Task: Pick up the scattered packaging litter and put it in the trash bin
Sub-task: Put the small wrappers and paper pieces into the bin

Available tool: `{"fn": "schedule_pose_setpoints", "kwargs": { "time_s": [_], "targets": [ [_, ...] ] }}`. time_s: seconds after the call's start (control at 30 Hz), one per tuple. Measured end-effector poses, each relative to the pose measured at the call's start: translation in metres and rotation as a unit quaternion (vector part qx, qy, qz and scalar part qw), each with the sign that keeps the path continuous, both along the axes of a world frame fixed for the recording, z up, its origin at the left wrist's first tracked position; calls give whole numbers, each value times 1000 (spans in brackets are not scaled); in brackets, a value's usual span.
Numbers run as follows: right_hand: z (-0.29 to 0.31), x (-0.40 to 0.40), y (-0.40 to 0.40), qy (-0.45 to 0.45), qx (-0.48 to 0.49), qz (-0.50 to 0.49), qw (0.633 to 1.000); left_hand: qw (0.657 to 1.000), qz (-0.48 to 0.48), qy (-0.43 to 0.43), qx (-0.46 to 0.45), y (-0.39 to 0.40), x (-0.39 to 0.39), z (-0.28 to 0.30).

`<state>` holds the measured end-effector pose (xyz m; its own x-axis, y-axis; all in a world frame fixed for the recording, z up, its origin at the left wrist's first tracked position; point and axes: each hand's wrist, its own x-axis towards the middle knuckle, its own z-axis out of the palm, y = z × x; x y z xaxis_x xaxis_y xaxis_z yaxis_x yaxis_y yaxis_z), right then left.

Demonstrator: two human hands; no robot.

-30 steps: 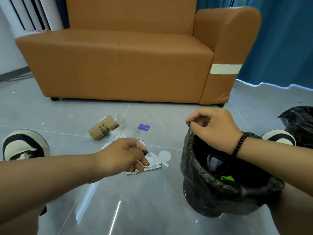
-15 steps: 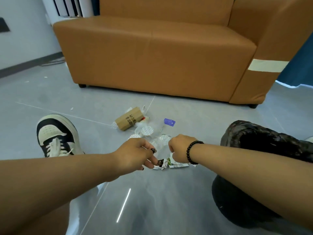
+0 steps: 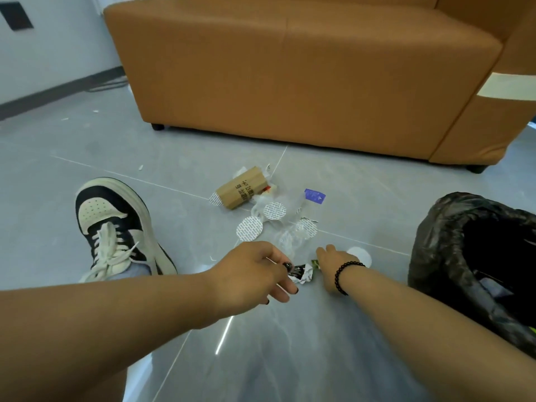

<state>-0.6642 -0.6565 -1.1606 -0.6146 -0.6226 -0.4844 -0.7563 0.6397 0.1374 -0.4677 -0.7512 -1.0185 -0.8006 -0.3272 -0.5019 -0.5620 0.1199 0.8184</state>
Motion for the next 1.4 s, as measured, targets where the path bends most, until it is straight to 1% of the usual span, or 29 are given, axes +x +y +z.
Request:
{"fn": "schedule_pose_setpoints", "kwargs": {
  "time_s": [0.13, 0.27, 0.37, 0.5, 0.57, 0.63, 0.73, 0.83, 0.93, 1.0, 1.1, 1.23, 1.3, 1.37, 1.4],
  "targets": [
    [2, 4, 2, 23, -9, 39, 999, 1000, 12, 6, -3, -1, -3, 1],
    [25, 10, 10, 12, -30, 26, 999, 1000, -5, 0, -23, 1, -1, 2],
    [62, 12, 15, -6, -85, 33, 996, 998, -27, -26, -47, 3, 7, 1],
    [138, 20, 23, -24, -185, 71, 980, 996, -45, -41, -70, 15, 13, 12],
    [180, 33, 36, 0, -227, 97, 969, 998, -30, -21, -59, 27, 10, 28],
    [218, 50, 59, 47, -261, 122, 957, 999, -8, 19, -35, 46, 5, 51],
    [263, 71, 96, 114, -287, 138, 941, 997, 6, 79, 13, 72, 0, 92],
    [288, 83, 139, 161, -316, 133, 925, 992, -8, 99, 72, 96, 0, 123],
    [292, 96, 175, 174, -320, 136, 921, 990, -58, 95, 82, 113, 0, 135],
    [290, 104, 188, 152, -310, 134, 929, 990, -79, 96, 69, 125, -1, 136],
    [286, 103, 202, 94, -315, 112, 938, 990, -99, 103, 18, 138, -4, 130],
    [287, 92, 215, 55, -387, 56, 919, 984, -120, 131, -19, 139, -8, 120],
    [288, 84, 221, 37, -399, 36, 916, 979, -144, 144, -18, 140, -9, 117],
    [287, 78, 225, -25, -403, 30, 914, 973, -171, 157, -7, 140, -10, 114],
    [285, 75, 228, -84, -420, 24, 903, 969, -184, 162, -5, 141, -10, 113]
  ]
}}
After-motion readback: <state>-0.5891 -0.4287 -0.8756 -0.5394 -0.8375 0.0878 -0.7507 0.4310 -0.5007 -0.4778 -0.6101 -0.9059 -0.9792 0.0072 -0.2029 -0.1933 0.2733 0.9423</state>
